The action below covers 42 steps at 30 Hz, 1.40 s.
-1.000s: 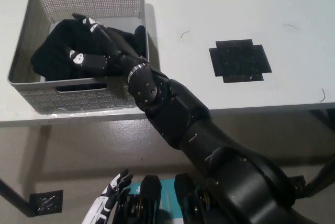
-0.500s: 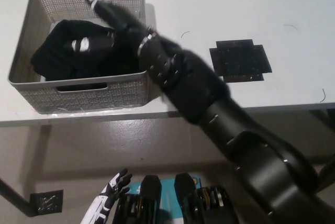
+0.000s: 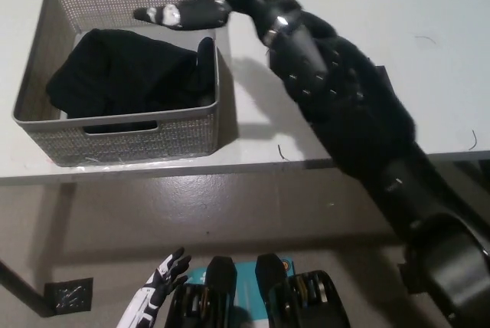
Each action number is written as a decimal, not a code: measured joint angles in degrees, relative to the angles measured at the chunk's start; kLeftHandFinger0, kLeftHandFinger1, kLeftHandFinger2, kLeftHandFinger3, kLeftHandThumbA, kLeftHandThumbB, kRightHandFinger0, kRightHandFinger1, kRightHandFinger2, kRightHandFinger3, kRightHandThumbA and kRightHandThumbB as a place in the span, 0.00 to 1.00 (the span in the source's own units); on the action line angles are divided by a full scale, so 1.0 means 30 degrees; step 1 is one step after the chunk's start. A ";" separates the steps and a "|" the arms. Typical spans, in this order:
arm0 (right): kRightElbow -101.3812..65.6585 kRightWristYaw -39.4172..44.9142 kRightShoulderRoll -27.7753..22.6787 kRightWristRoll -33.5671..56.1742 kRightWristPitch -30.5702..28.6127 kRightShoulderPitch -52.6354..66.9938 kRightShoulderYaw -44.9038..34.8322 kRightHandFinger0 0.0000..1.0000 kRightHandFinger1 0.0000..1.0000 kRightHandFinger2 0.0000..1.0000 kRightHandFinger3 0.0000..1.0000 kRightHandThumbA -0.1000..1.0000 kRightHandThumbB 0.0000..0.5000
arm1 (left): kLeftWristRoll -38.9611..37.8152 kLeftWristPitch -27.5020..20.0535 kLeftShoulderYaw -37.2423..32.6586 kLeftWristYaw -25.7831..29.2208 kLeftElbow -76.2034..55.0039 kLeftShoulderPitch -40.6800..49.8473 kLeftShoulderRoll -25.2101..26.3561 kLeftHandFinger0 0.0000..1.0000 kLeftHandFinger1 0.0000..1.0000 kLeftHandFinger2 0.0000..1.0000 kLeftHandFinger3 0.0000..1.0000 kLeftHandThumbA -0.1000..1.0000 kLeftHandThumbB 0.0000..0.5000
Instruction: Use the right hand to pick up a t shirt on the right hand side and place it into a contianer on the left side
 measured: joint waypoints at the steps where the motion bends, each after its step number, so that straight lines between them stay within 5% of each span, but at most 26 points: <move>1: -0.0707 0.0051 -0.0227 0.0000 0.0059 0.0470 -0.0048 1.00 1.00 1.00 1.00 0.85 1.00 | 0.0000 0.0000 0.0002 0.0000 0.0034 -0.0002 0.0001 1.00 1.00 1.00 1.00 1.00 0.69; 7: -0.5208 0.0195 -0.1838 0.0027 0.0158 0.4131 -0.0503 1.00 1.00 1.00 1.00 0.89 0.97 | 0.0011 0.0005 0.0077 0.0003 0.0284 -0.0002 0.0015 1.00 1.00 1.00 1.00 1.00 0.67; 10: -0.7492 0.0190 -0.2500 0.0068 0.0140 0.6442 -0.0853 1.00 1.00 1.00 1.00 0.75 0.91 | 0.0014 0.0006 0.0291 0.0009 0.0294 0.0000 0.0056 1.00 1.00 1.00 1.00 1.00 0.64; 19: -1.1800 -0.0039 -0.4028 0.0773 -0.1299 1.6251 -0.2439 1.00 1.00 1.00 1.00 0.82 0.88 | -0.0049 0.0003 0.1212 0.0014 0.0366 0.0040 0.0230 1.00 1.00 1.00 1.00 1.00 0.65; 26: -1.0175 -0.0993 -0.4412 0.0783 -0.3310 2.2146 -0.3454 1.00 1.00 1.00 1.00 0.95 0.80 | -0.0043 0.0002 0.1524 0.0015 0.0444 0.0195 0.0217 1.00 1.00 1.00 1.00 1.00 0.65; 31: -0.7709 -0.2005 -0.4403 0.0753 -0.4845 2.4275 -0.4096 1.00 1.00 1.00 1.00 0.95 0.74 | -0.0034 0.0000 0.1639 0.0015 0.0509 0.0318 0.0209 1.00 1.00 1.00 1.00 1.00 0.66; 33: -0.6377 -0.2538 -0.4442 0.0717 -0.5422 2.4683 -0.4145 1.00 1.00 1.00 1.00 0.98 0.81 | -0.0028 -0.0001 0.1695 0.0015 0.0585 0.0381 0.0207 1.00 1.00 1.00 1.00 1.00 0.66; 36: -0.3744 -0.3405 -0.4486 0.0716 -0.6344 2.4715 -0.4143 1.00 1.00 1.00 1.00 0.93 0.74 | -0.0029 -0.0025 0.1799 0.0016 0.0724 0.0432 0.0204 1.00 1.00 1.00 1.00 1.00 0.67; 42: -0.0968 -0.4410 -0.4731 0.1132 -0.7216 2.4422 -0.3989 1.00 1.00 1.00 1.00 0.91 0.78 | -0.0010 -0.0053 0.1894 0.0027 0.0957 0.0507 0.0200 1.00 1.00 1.00 1.00 1.00 0.64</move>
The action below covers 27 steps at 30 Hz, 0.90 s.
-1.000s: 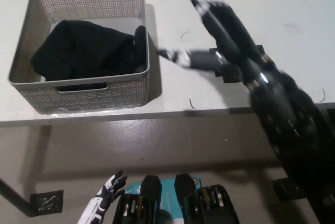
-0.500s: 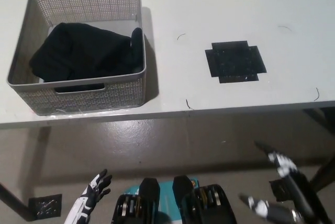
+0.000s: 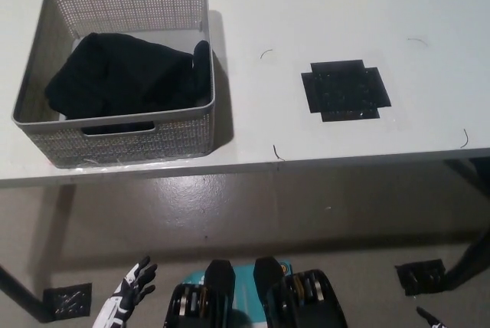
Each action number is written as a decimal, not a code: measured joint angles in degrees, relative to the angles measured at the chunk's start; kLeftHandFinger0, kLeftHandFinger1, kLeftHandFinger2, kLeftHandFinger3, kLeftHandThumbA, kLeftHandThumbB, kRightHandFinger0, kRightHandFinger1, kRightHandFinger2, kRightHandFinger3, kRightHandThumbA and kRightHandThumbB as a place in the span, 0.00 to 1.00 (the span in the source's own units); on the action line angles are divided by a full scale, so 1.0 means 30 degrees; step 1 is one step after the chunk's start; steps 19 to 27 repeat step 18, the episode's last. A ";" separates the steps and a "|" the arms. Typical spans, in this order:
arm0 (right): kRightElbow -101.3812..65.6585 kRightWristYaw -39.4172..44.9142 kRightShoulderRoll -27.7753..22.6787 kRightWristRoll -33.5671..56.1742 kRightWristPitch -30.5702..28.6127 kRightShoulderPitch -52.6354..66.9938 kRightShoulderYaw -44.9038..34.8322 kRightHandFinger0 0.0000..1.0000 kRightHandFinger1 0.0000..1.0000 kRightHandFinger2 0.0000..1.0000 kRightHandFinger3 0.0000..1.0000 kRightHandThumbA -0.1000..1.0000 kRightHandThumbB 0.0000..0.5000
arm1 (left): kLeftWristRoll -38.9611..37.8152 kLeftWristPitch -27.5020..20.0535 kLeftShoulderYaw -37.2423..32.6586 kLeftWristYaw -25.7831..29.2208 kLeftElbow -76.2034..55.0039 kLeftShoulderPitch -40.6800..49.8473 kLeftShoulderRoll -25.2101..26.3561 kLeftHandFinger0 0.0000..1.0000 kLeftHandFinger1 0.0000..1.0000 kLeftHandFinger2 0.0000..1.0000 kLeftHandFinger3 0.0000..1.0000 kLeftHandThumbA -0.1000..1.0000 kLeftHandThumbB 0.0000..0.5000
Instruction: Use the right hand to pick up a t shirt on the right hand side and place it into a contianer on the left side
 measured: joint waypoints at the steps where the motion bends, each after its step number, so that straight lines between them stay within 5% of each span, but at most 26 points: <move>1: 0.0066 -0.0170 -0.0030 0.0116 -0.0084 -0.0096 0.0062 1.00 1.00 1.00 1.00 0.90 0.76 | 0.0006 -0.0002 0.0008 0.0001 0.0009 -0.0002 0.0001 1.00 1.00 1.00 1.00 1.00 0.64; 27: -0.0309 -0.0915 -0.0447 0.1378 -0.0645 -0.0367 0.0783 1.00 1.00 1.00 1.00 0.89 0.76 | 0.0044 -0.0020 0.0134 0.0013 0.0017 0.0028 0.0003 1.00 1.00 1.00 1.00 1.00 0.62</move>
